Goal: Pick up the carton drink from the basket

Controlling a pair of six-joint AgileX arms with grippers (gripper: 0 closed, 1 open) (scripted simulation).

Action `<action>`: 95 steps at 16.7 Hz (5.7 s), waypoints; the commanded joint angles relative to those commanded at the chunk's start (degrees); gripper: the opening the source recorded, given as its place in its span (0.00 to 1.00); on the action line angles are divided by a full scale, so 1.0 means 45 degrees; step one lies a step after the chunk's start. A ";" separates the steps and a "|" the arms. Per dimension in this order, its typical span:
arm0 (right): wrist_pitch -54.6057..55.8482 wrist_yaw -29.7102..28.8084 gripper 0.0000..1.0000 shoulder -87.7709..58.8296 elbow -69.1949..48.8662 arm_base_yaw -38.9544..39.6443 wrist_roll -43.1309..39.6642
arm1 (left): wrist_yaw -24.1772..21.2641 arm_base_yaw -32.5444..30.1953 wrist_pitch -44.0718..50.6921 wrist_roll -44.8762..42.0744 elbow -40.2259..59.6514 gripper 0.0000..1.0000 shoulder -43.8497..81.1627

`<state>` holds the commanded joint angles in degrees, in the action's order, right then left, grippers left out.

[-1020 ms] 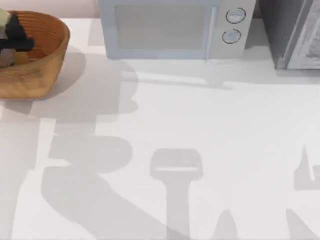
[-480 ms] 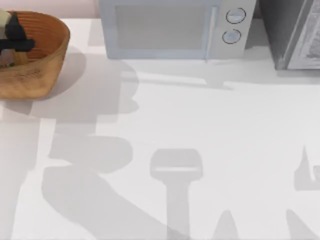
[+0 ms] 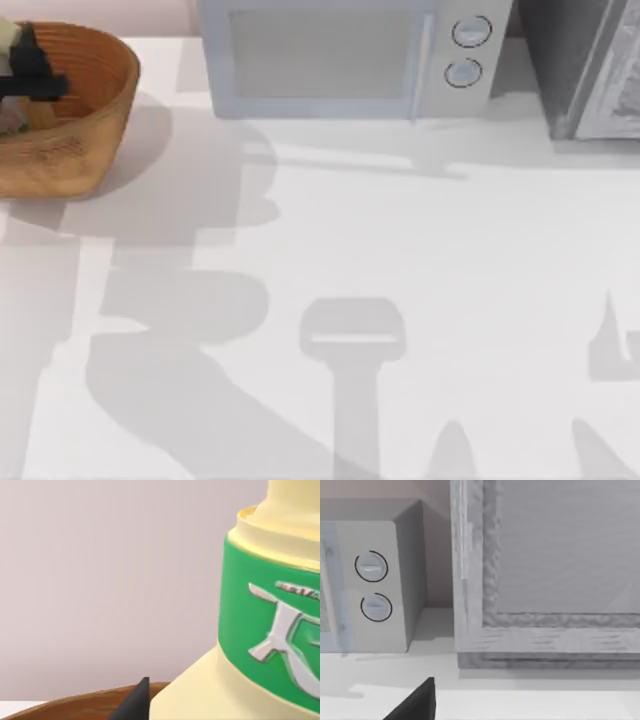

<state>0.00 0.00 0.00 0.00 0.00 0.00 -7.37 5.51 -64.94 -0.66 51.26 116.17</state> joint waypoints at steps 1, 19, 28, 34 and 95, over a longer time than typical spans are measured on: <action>0.0000 0.0000 1.00 0.0000 0.0000 0.0000 0.0000 | 0.0002 -0.0002 0.0309 0.0013 0.0132 0.00 -0.0173; 0.0000 0.0000 1.00 0.0000 0.0000 0.0000 0.0000 | 0.0082 -0.0022 0.7302 -0.0060 0.3194 0.00 -0.4236; 0.0000 0.0000 1.00 0.0000 0.0000 0.0000 0.0000 | 0.0344 -0.0229 0.8659 0.0073 0.0491 0.00 -0.7920; 0.0000 0.0000 1.00 0.0000 0.0000 0.0000 0.0000 | 0.0806 -0.0636 1.0770 0.0070 -0.3939 0.00 -1.5261; 0.0000 0.0000 1.00 0.0000 0.0000 0.0000 0.0000 | 0.6941 0.1219 -0.2199 -0.0132 -1.0327 0.00 -0.8384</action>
<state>0.00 0.00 0.00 0.00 0.00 0.00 23.87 10.99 -74.83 -1.25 4.79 78.44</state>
